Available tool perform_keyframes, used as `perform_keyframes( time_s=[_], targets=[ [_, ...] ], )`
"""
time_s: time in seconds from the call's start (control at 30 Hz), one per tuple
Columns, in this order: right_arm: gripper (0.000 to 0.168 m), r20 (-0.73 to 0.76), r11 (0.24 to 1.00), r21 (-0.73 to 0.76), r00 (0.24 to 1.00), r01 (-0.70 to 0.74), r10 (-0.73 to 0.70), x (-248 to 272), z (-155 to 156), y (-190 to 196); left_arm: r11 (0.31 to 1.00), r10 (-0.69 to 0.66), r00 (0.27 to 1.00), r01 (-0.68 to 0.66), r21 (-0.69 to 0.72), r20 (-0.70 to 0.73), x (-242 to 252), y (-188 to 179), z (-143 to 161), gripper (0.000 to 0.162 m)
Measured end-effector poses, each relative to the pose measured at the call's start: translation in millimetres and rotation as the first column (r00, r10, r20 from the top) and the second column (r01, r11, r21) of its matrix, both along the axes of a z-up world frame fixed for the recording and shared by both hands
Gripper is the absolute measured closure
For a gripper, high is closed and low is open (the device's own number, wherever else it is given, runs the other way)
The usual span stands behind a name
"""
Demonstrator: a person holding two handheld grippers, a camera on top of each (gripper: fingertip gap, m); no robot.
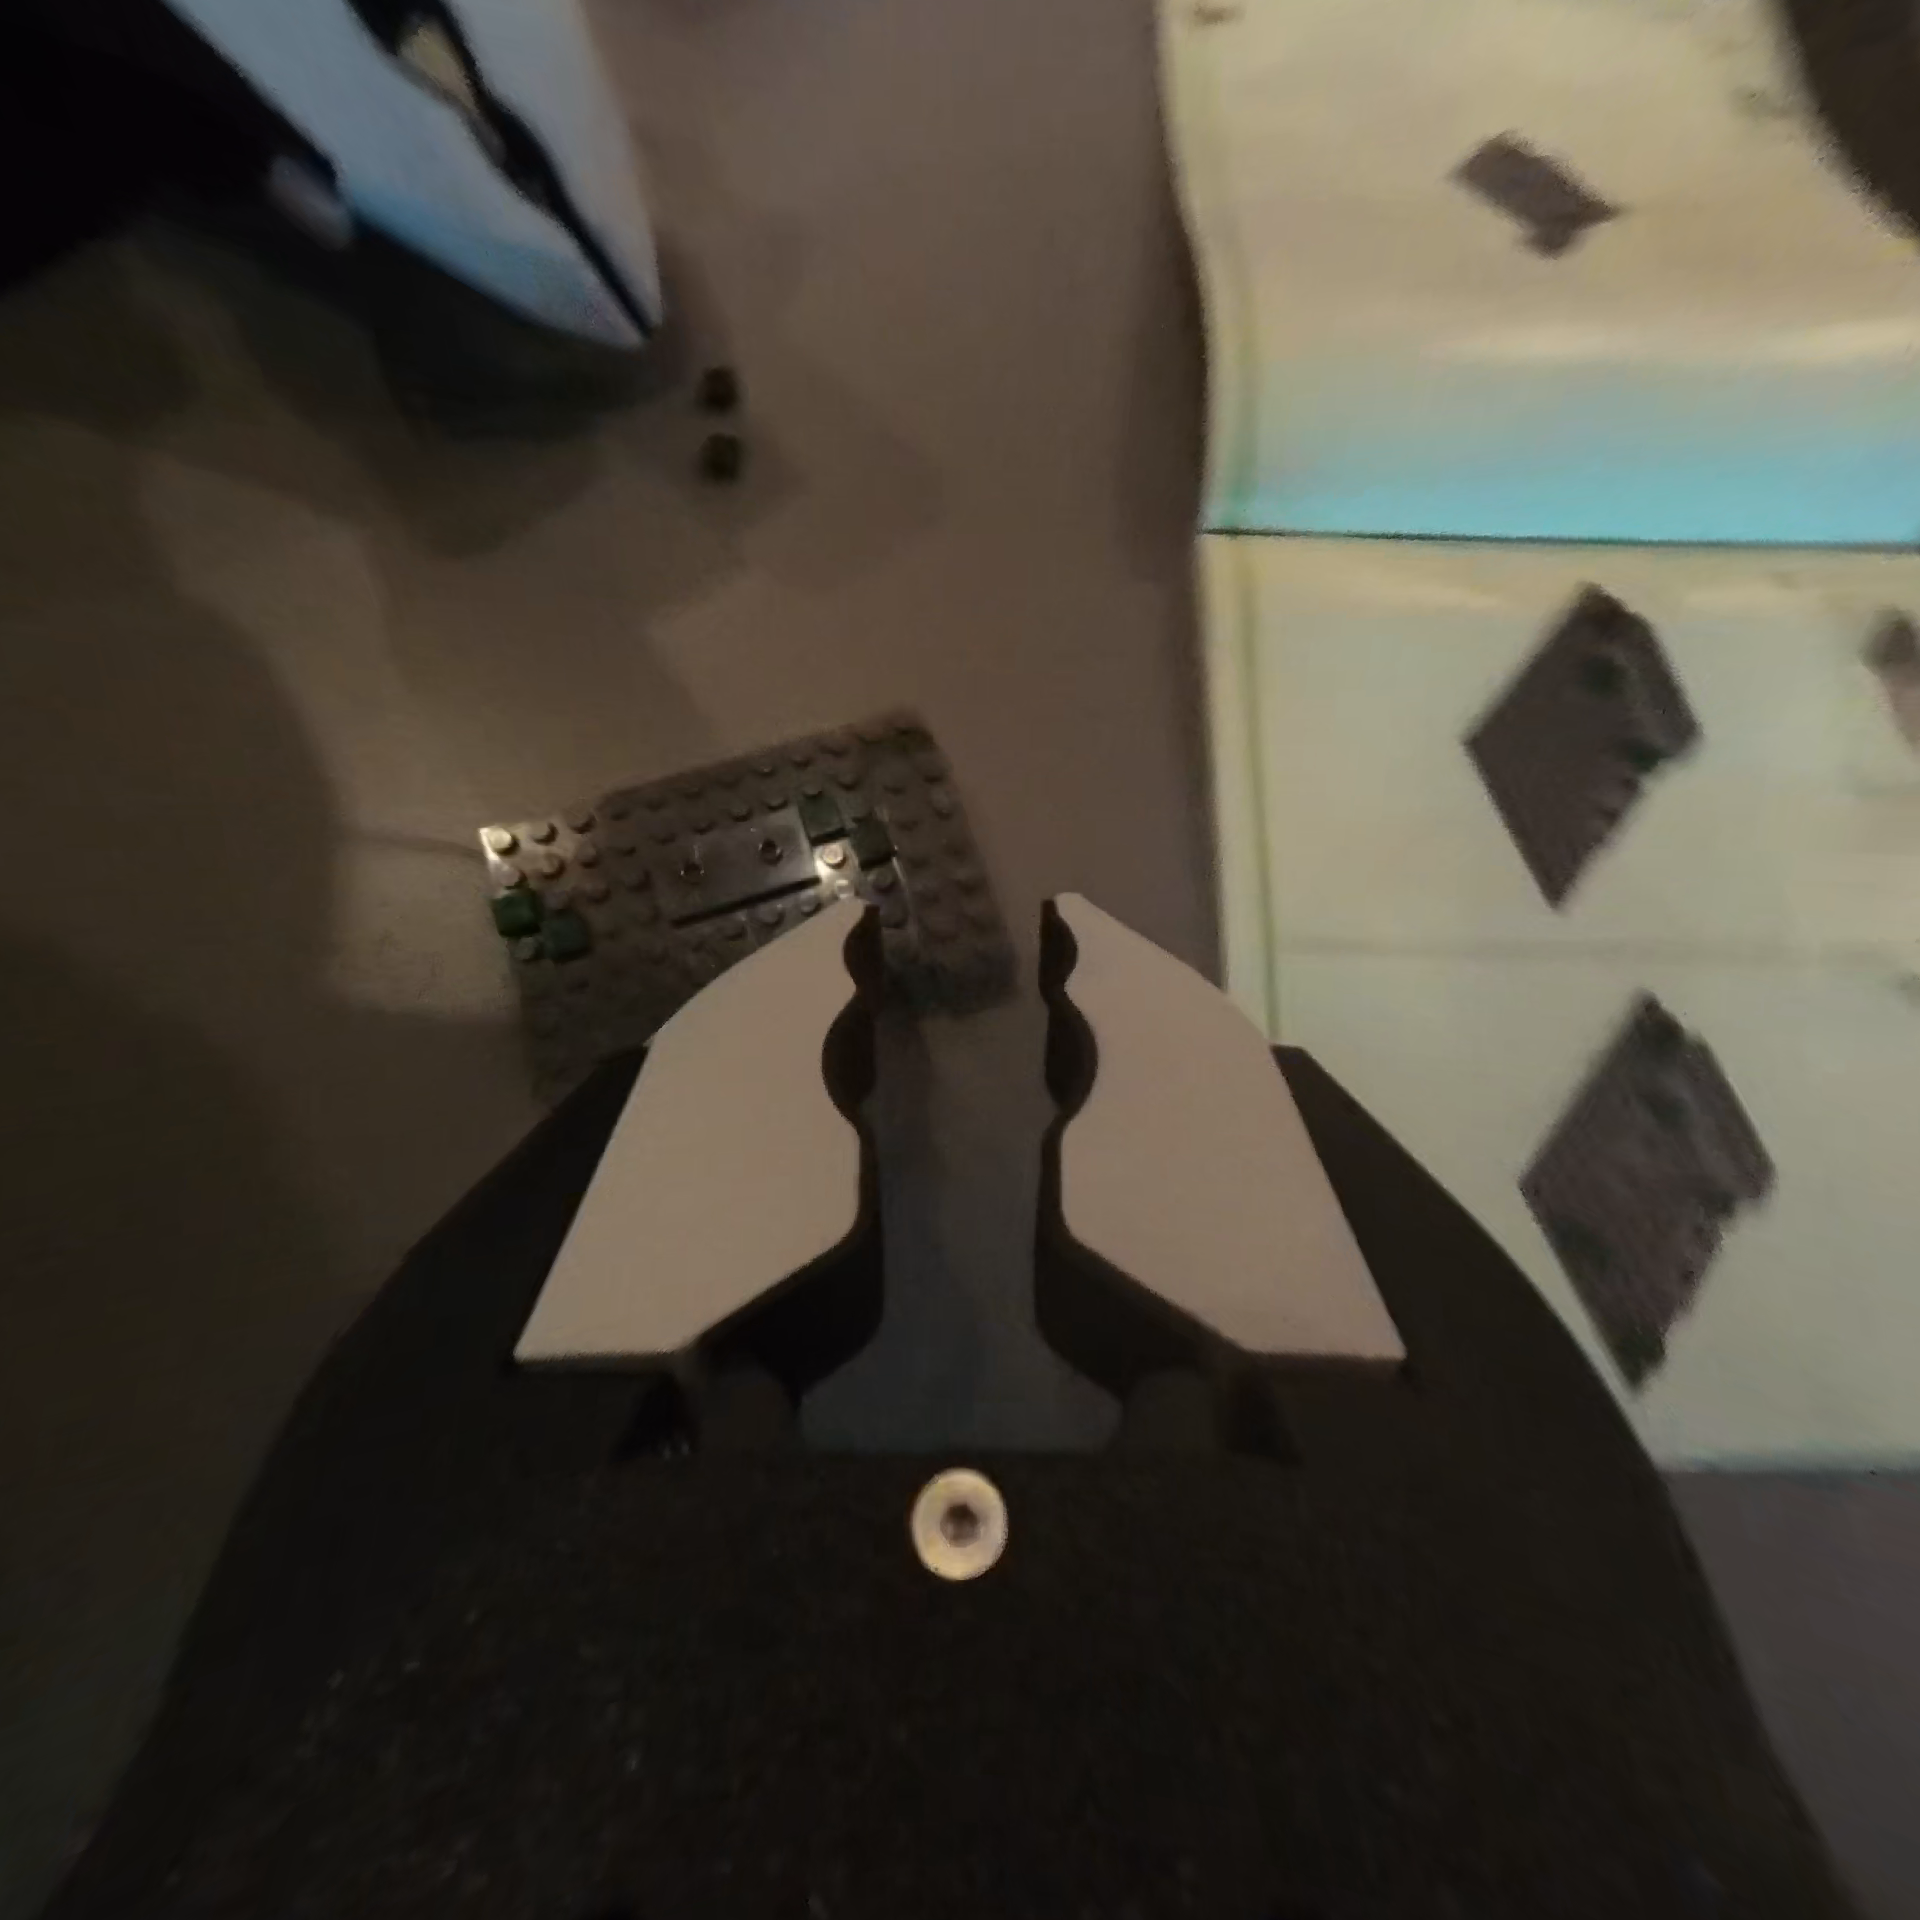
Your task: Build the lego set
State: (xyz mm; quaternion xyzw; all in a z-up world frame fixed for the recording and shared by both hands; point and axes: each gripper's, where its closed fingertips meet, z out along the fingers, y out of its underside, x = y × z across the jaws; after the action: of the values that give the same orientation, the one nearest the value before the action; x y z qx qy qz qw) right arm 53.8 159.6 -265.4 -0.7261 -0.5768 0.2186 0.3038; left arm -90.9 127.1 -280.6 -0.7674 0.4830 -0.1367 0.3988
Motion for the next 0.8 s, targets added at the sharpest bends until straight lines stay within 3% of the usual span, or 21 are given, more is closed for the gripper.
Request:
perform_keyframes(
  time_s=[0.13,0.2,0.8],
  targets=[
    [0.140,0.081,0.995,-0.067,0.993,-0.080,0.085,-9.2,-13.5,1.4,1.000,0.018,1.000,-0.018,0.022,0.005,-2.9,1.4,3.9,0.162],
    [0.150,0.098,0.990,-0.094,0.988,-0.107,0.117,-11.5,-17.7,0.1,0.999,0.026,1.000,-0.026,0.022,0.013,-4.1,2.2,5.4,0.162],
    [0.150,0.120,0.991,-0.080,0.986,-0.107,0.116,-23.1,-15.3,9.6,1.000,0.013,0.999,-0.014,0.025,0.033,-3.4,0.8,9.1,0.162]
  ],
)
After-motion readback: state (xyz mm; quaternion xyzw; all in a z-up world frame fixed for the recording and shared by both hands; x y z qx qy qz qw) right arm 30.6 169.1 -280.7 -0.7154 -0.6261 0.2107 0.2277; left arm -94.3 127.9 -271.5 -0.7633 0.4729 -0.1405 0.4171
